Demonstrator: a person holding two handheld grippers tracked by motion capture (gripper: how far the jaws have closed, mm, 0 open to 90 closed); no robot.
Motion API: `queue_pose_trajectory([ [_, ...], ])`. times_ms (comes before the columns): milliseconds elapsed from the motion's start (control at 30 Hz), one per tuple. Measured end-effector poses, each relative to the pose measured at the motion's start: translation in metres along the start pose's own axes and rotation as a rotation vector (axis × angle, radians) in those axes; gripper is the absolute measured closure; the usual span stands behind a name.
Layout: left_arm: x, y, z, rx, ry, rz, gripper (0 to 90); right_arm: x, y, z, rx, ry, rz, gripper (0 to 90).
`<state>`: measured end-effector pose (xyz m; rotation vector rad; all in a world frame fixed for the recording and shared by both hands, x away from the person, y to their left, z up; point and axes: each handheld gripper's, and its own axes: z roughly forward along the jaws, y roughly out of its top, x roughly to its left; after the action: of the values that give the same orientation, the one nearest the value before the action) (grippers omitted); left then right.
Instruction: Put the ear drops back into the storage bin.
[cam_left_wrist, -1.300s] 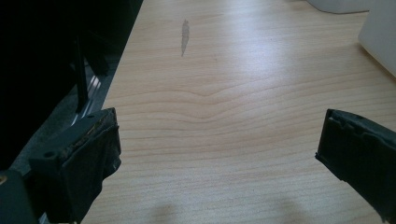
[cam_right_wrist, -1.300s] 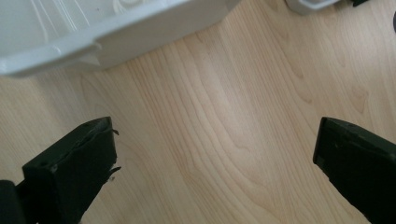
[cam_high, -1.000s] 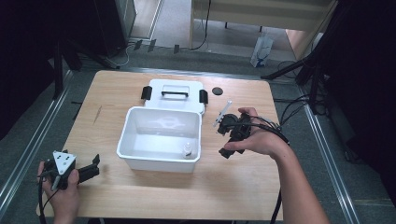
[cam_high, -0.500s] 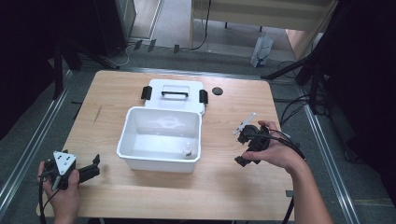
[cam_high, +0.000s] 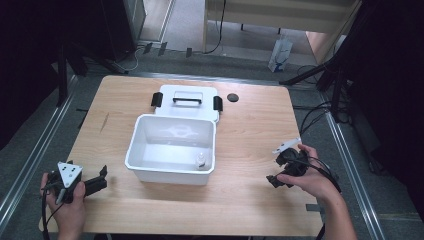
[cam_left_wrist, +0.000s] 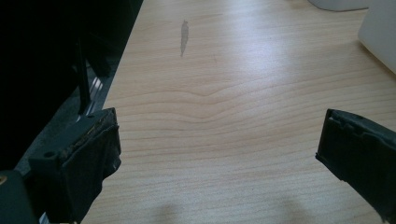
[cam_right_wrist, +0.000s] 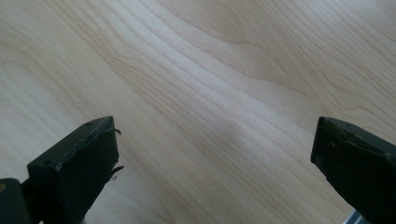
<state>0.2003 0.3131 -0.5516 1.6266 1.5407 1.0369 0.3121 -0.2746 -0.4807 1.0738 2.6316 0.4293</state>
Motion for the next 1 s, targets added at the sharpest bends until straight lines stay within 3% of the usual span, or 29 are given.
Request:
queue_pose_trajectory([
  [67, 0.000, 0.000, 0.000, 0.000, 0.000, -0.001, 0.3, -0.002, -0.006, 0.001, -0.025, -0.003, 0.021, 0.5],
  [300, -0.001, 0.000, 0.000, -0.001, 0.003, 0.001, 0.3, -0.007, -0.054, 0.010, -0.216, 0.005, 0.144, 0.5],
  [333, -0.001, 0.000, 0.000, 0.000, 0.005, 0.002, 0.2, -0.006, -0.066, 0.011, -0.264, 0.008, 0.180, 0.5],
  [400, -0.001, 0.000, 0.000, 0.000, 0.006, 0.003, 0.2, -0.005, -0.071, 0.012, -0.286, 0.005, 0.188, 0.5],
  [567, -0.001, 0.000, 0.000, 0.000, 0.011, 0.008, 0.3, 0.006, -0.101, 0.011, -0.422, -0.006, 0.256, 0.5],
  [733, -0.002, 0.000, 0.000, 0.001, 0.014, 0.014, 0.3, 0.014, -0.115, 0.009, -0.499, -0.040, 0.297, 0.5],
  [800, -0.003, 0.000, 0.000, -0.002, 0.016, 0.018, 0.2, 0.015, -0.125, 0.009, -0.584, -0.074, 0.376, 0.5],
  [833, -0.003, 0.000, 0.000, -0.002, 0.016, 0.019, 0.2, 0.015, -0.125, 0.009, -0.584, -0.074, 0.376, 0.5],
  [967, -0.002, 0.000, 0.000, 0.003, 0.014, 0.014, 0.2, 0.014, -0.139, 0.014, -0.667, -0.106, 0.504, 0.6],
  [1000, -0.002, 0.000, 0.000, 0.003, 0.014, 0.014, 0.2, 0.014, -0.139, 0.014, -0.667, -0.106, 0.504, 0.6],
])
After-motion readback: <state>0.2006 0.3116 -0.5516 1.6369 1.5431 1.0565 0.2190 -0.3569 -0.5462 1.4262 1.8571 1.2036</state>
